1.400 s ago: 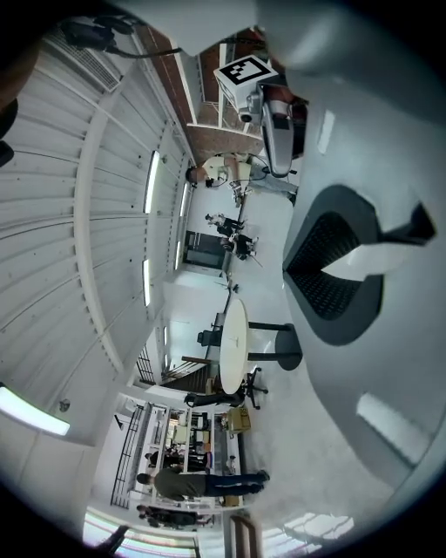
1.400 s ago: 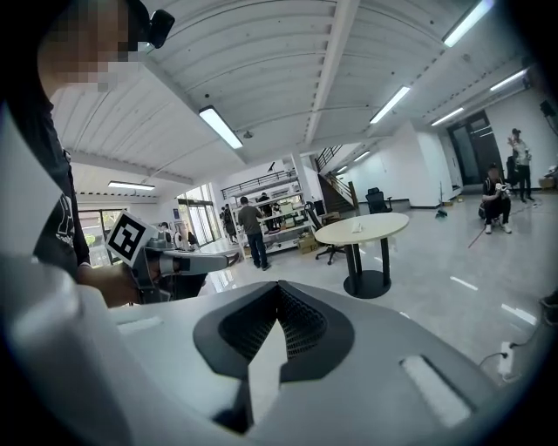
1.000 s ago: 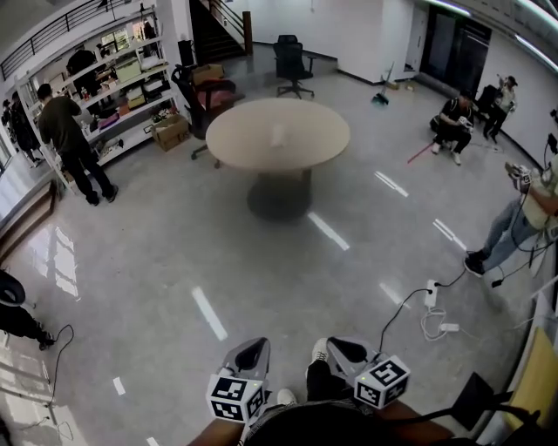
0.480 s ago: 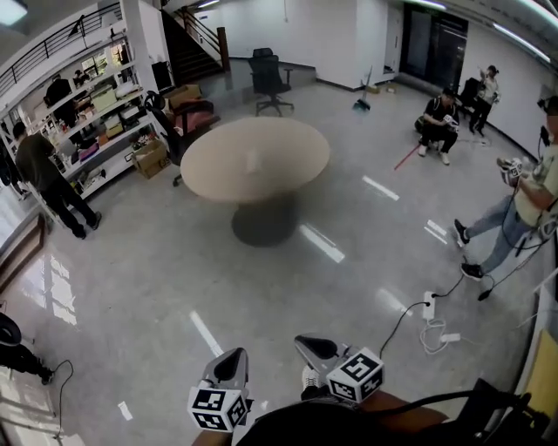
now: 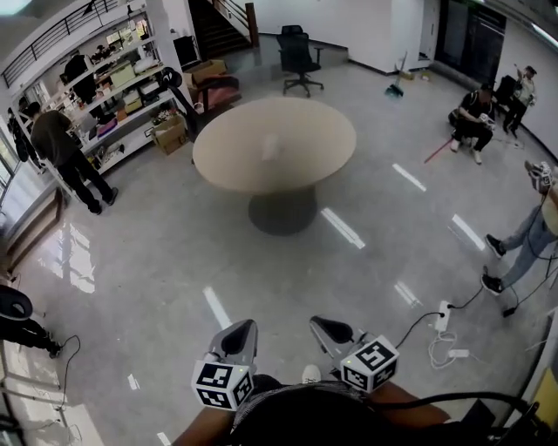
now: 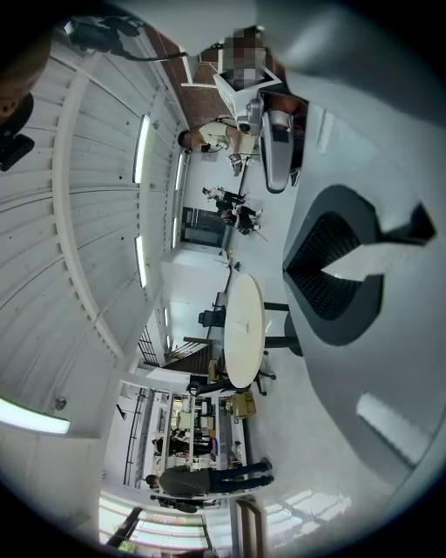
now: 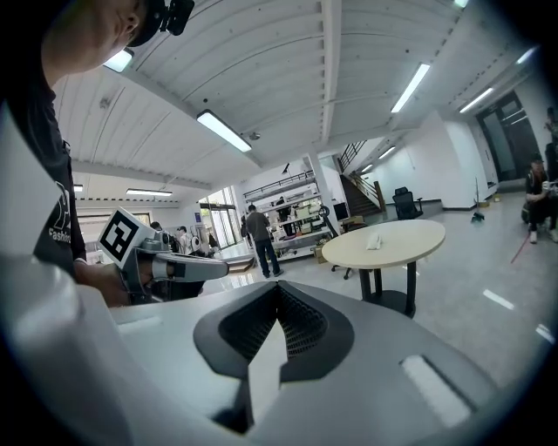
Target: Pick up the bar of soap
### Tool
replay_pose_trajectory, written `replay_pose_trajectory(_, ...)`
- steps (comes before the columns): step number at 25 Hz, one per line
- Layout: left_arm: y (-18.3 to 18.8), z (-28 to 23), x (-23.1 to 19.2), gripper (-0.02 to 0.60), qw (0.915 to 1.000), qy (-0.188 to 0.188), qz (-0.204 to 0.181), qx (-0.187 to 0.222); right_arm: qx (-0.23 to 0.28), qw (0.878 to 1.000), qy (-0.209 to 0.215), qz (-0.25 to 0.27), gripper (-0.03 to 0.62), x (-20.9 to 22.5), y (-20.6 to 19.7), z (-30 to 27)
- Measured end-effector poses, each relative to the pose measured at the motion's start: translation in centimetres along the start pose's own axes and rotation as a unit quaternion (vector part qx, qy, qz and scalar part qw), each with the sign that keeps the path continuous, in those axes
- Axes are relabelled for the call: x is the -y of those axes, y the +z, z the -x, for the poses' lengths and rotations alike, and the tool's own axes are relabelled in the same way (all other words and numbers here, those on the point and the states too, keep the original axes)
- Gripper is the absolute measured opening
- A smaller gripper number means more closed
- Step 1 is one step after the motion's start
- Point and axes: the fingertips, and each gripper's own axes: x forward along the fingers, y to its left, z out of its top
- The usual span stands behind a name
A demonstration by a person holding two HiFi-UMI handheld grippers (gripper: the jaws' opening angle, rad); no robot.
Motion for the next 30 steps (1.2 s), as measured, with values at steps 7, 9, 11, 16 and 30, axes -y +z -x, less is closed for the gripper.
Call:
replay_pose_trajectory(7,0.7,-4.6,-0.2,0.008,0.9993,-0.005,-0.003,-0.038,-0.014,0.999,0.009,-0.028,0.006,3.9,-0.3,-2.4)
replay_pose_trajectory(9,0.4,-5.9,-0.7,0.008,0.9988,-0.010,-0.003,-0.048,-0.018,0.999,0.005,-0.044,0.006,5.2,-0.8,-3.5)
replay_pose_trajectory(11,0.1,-7.1,-1.4,0.008,0.9982,-0.012,-0.004,-0.058,-0.021,0.998,0.001,-0.054,0.006,6.3,-1.3,-4.5)
replay_pose_trajectory(16,1.8,-11.7,-4.3,0.008,0.9977,-0.023,-0.005,-0.063,-0.015,0.998,-0.016,-0.052,0.006,9.8,0.4,-7.6)
replay_pose_trajectory(30,10.6,-23.4,-15.3,0.008,0.9957,-0.089,-0.004,-0.027,-0.023,0.996,-0.084,-0.014,0.006,17.0,8.2,-19.8)
